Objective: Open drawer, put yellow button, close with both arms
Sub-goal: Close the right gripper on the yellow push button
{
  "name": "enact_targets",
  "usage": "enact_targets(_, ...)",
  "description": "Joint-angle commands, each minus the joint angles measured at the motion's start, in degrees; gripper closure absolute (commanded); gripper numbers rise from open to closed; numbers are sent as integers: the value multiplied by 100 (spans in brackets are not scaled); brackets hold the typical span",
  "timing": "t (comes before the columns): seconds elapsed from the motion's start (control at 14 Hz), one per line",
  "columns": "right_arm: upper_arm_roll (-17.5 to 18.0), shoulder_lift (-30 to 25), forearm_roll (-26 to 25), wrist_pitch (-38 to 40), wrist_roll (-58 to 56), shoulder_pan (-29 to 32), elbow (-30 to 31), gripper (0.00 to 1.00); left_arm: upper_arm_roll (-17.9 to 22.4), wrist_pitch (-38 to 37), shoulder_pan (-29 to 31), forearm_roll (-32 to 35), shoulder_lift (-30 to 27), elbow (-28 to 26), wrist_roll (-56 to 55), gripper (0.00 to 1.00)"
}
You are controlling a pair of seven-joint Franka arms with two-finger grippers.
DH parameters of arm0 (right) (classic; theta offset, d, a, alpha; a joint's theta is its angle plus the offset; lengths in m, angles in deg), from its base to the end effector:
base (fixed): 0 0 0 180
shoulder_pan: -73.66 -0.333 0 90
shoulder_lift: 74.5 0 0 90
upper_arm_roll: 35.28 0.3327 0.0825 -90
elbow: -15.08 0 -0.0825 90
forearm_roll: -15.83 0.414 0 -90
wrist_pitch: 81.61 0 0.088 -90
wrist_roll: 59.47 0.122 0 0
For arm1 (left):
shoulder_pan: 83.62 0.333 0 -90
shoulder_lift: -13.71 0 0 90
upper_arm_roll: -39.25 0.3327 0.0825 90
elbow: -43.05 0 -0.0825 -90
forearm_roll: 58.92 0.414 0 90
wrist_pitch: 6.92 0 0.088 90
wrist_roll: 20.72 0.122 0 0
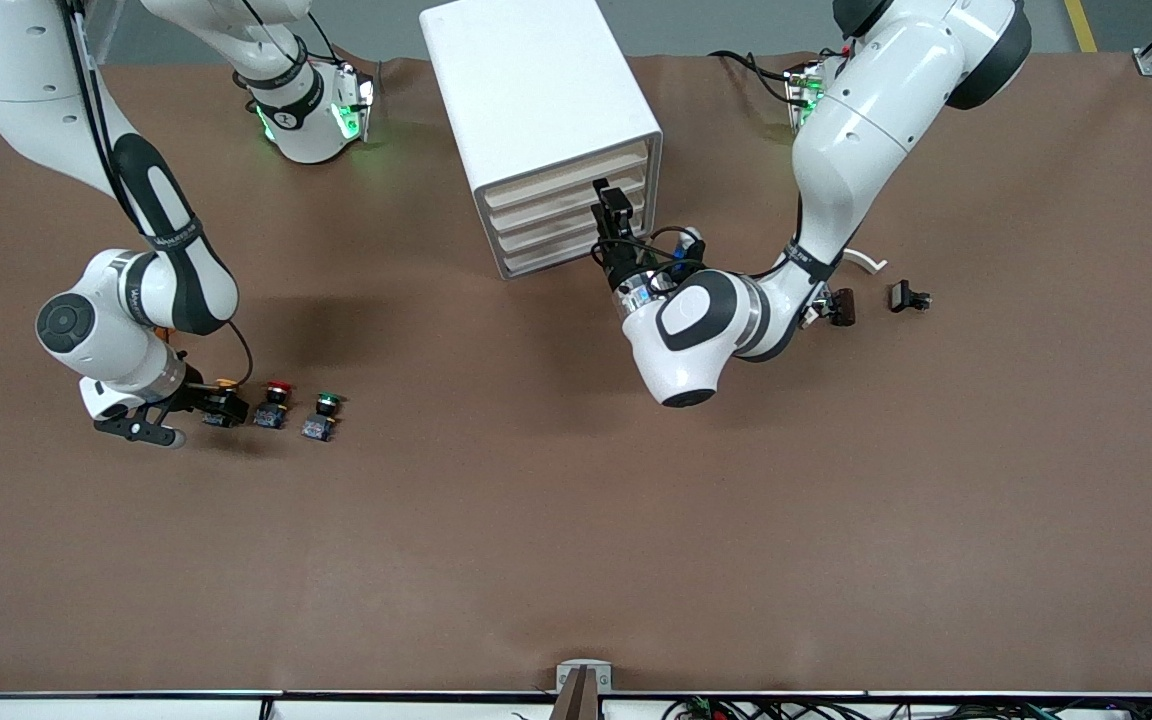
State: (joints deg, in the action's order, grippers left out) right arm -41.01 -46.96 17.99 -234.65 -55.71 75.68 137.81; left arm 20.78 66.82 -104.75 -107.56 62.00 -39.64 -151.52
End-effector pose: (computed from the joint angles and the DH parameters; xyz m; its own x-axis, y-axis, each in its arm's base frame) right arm 0.5924 -0.0830 0.1551 0.9743 -0.2189 0.0532 -0.2204 -0.9751 0.0240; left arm 0.4661 -0.4733 0.2259 -0.2894 0.9521 -0.0988 0.1558 -0.0550 -0.9863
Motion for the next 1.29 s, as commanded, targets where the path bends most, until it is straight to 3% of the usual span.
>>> enact_targets(0.0, 11, 6, 83, -69, -51, 26, 31, 0, -60, -88, -75, -137, 23, 43, -147, 47)
enact_targets(0.21, 11, 6, 83, -69, -43, 52, 31, 0, -60, -97, -119, -137, 23, -27, -147, 48)
enact_targets(0.57, 11, 32, 91, -69, -43, 87, 31, 0, -60, -97, -146, -137, 23, -63, -147, 69)
enact_targets(0.72, 11, 50, 83, -69, -43, 87, 31, 3, -60, -97, -155, -137, 23, -72, -138, 70)
enact_targets(0.93, 11, 76, 91, -60, -43, 79, 31, 36, -104, -105, -207, -137, 14, -142, -138, 70)
enact_targets(1.15, 11, 68, 91, -7, -16, 70, 14, 96, -166, -105, -225, -137, 14, -151, -130, 71)
enact_targets(1.22, 11, 59, 83, 10, 27, 61, 13, 100, -166, -105, -234, -137, 14, -177, -130, 71)
